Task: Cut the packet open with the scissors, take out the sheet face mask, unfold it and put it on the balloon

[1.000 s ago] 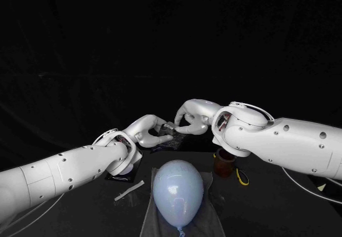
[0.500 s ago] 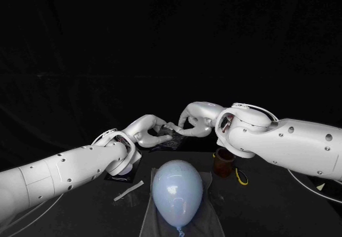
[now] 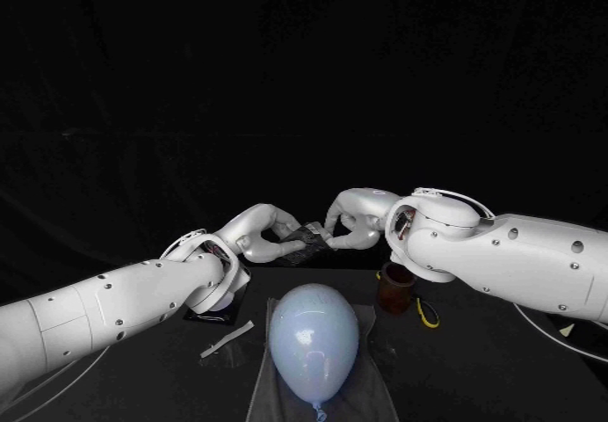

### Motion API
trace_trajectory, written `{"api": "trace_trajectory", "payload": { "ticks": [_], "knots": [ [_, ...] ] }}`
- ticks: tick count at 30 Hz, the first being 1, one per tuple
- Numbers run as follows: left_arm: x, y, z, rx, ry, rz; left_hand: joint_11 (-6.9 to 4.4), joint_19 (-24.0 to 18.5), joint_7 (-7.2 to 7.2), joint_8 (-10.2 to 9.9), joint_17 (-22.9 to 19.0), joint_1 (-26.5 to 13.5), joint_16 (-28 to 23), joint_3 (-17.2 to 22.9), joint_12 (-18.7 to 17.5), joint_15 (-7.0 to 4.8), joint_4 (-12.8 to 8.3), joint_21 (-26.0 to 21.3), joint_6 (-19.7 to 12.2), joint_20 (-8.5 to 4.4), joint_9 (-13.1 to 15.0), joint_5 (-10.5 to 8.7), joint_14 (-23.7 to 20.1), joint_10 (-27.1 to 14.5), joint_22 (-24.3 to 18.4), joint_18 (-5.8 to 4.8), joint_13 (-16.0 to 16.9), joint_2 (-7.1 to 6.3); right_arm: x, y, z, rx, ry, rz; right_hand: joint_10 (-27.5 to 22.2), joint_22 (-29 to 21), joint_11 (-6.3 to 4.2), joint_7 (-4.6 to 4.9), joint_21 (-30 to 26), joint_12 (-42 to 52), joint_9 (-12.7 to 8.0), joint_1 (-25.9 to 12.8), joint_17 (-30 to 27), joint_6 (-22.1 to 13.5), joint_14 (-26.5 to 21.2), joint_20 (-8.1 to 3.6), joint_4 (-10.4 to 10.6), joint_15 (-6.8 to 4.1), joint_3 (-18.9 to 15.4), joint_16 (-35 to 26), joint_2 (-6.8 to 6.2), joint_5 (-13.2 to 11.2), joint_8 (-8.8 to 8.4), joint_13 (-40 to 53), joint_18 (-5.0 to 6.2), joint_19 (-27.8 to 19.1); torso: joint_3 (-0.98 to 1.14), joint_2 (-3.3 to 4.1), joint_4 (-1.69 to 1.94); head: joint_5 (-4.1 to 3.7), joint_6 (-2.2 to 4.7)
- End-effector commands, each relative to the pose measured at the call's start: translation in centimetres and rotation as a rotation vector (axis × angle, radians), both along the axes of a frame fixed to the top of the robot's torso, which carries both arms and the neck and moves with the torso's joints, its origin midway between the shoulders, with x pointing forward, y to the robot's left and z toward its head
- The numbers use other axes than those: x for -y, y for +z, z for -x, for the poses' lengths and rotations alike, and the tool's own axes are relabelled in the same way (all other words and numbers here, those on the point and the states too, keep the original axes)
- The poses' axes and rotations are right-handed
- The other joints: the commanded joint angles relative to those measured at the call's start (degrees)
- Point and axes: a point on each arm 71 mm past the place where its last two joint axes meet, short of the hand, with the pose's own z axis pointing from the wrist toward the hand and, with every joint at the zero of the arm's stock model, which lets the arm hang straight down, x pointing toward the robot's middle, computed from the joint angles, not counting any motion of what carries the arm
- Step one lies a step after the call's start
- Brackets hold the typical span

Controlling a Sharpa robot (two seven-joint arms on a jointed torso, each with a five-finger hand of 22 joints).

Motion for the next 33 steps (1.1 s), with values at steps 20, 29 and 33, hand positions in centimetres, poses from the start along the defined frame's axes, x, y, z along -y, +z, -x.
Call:
{"api": "trace_trajectory", "payload": {
  "ticks": [20, 29, 33],
  "knots": [
    [0.3, 0.3, 0.1, -0.008, -0.007, 0.033, 0.27, -0.8, 0.4, 0.0, -0.1, 0.7, -0.8, 0.0, -1.0, 0.09, 0.2, 0.1, 0.0, 0.0, 0.7, 0.21, -0.9, -0.3, 0.1, 0.49, -0.2, 0.4, 0.5, -0.1, 0.5, -0.122, 0.096, -0.279, 6.2, 1.5, -2.45, -2.46, 0.6, 3.8, 2.9, 3.0, 15.1, 3.4, 6.1, -1.92, -4.9, -2.07, 8.7, 0.2, 5.58, -2.7, 5.74, 14.9, -0.6, 0.2, 0.03, -0.03, -0.01, -0.19, -0.24],
    [0.3, 0.3, 0.0, -0.04, 0.005, 0.07, 1.77, -3.6, 1.64, -1.1, -0.8, 0.8, -3.1, -0.3, -3.2, 1.62, 0.6, -1.7, -1.8, 1.08, 0.0, 0.18, -4.2, -3.3, -0.8, -0.24, -1.1, 0.73, 1.1, -0.2, 0.2, -0.184, 0.031, -0.367, 6.2, 1.5, -2.47, -2.47, 0.6, 3.9, 3.1, 2.7, 15.1, 3.4, 6.1, -1.96, -5.1, -2.1, 8.9, 0.2, 5.5, -2.7, 6.04, 15.0, -0.6, 0.2, 0.02, -0.06, -0.01, -0.38, -0.22],
    [0.0, 0.2, -0.3, -0.072, 0.028, 0.091, 4.67, -7.1, 4.75, -5.4, -1.7, -1.4, -5.7, -1.5, -5.4, 4.06, 2.6, -5.5, -8.4, 2.88, -2.0, 0.18, -8.8, -8.4, -2.9, -1.08, -1.8, -2.52, 1.7, -0.4, -0.2, -0.219, -0.041, -0.382, 6.3, 1.5, -2.52, -2.53, 0.4, 4.0, 3.2, 2.2, 15.1, 3.4, 6.1, -1.99, -5.3, -2.16, 9.2, 0.2, 5.55, -2.7, 6.37, 15.1, -0.58, 0.2, 0.01, -0.05, 0.01, -0.55, -0.13]
  ]
}}
